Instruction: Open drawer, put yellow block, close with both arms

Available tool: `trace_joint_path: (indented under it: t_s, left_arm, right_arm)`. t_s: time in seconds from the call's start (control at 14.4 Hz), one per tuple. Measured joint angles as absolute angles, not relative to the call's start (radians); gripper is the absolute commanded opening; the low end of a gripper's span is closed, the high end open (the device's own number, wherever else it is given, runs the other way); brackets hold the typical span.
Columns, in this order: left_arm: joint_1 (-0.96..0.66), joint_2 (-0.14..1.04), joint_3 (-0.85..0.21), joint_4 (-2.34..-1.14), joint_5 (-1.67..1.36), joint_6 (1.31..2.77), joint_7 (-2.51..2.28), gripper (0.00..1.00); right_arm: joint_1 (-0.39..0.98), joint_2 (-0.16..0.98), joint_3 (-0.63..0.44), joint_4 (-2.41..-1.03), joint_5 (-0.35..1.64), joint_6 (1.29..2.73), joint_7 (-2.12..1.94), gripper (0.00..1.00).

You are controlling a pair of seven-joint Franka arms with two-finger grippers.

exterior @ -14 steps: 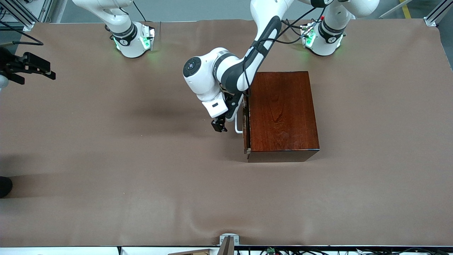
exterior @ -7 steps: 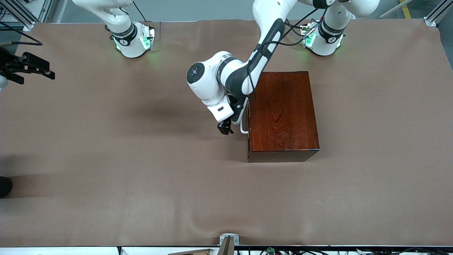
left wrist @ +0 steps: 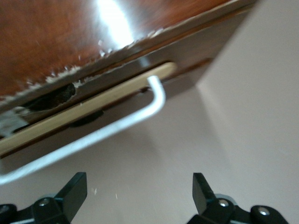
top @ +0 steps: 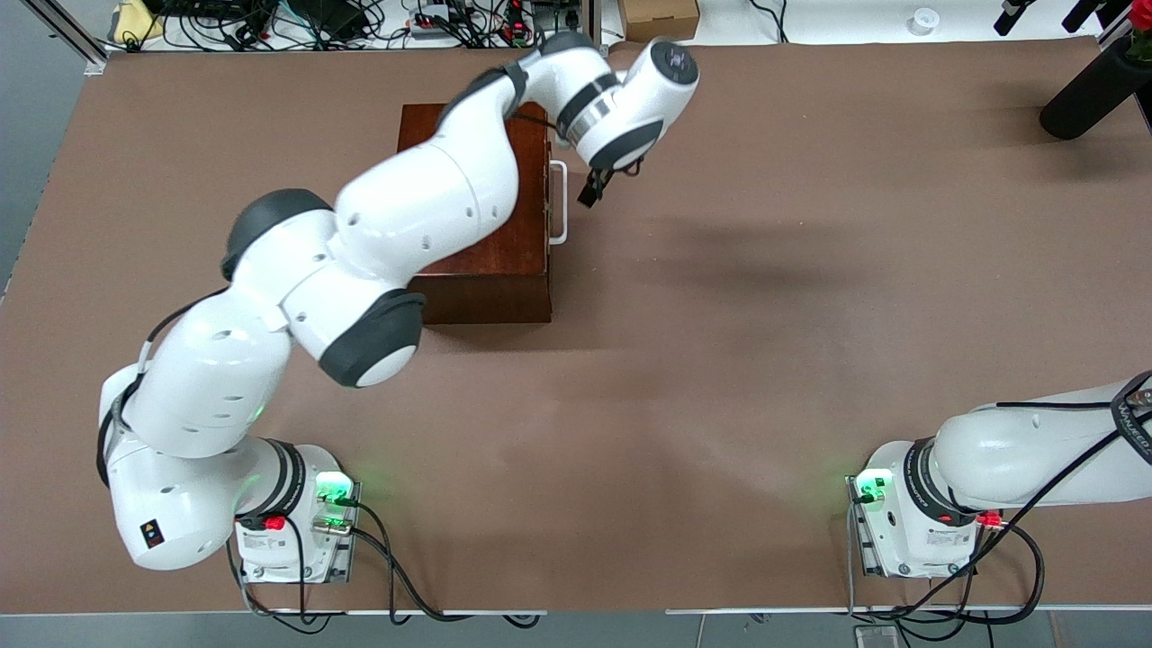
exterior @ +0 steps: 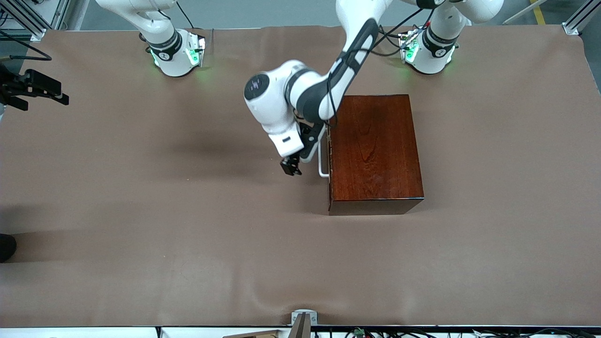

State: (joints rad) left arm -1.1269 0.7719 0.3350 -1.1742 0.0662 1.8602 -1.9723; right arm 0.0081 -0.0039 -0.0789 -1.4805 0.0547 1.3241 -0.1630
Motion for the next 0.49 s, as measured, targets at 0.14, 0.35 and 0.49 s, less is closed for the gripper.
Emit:
trace_joint_path:
  t_s: [0.14, 0.35, 0.49]
  left_arm:
    - [-1.132, 0.674, 0.335, -1.175, 0.068, 1.848, -1.877, 1.00]
    - [-1.115, 0.539, 0.341, -1.206, 0.086, 1.813, -1.730, 1.00]
    - [-1.082, 0.453, 0.344, -1.255, 0.091, 1.804, -1.620, 1.00]
  right_arm:
    - [0.008, -0.004, -0.079, -1.481, 0.055, 1.322, -0.163, 1.00]
    - [0.008, -0.004, -0.078, -1.482, 0.055, 1.320, -0.164, 1.00]
    - [0.008, -0.004, -0.078, -1.483, 0.055, 1.320, -0.164, 1.00]
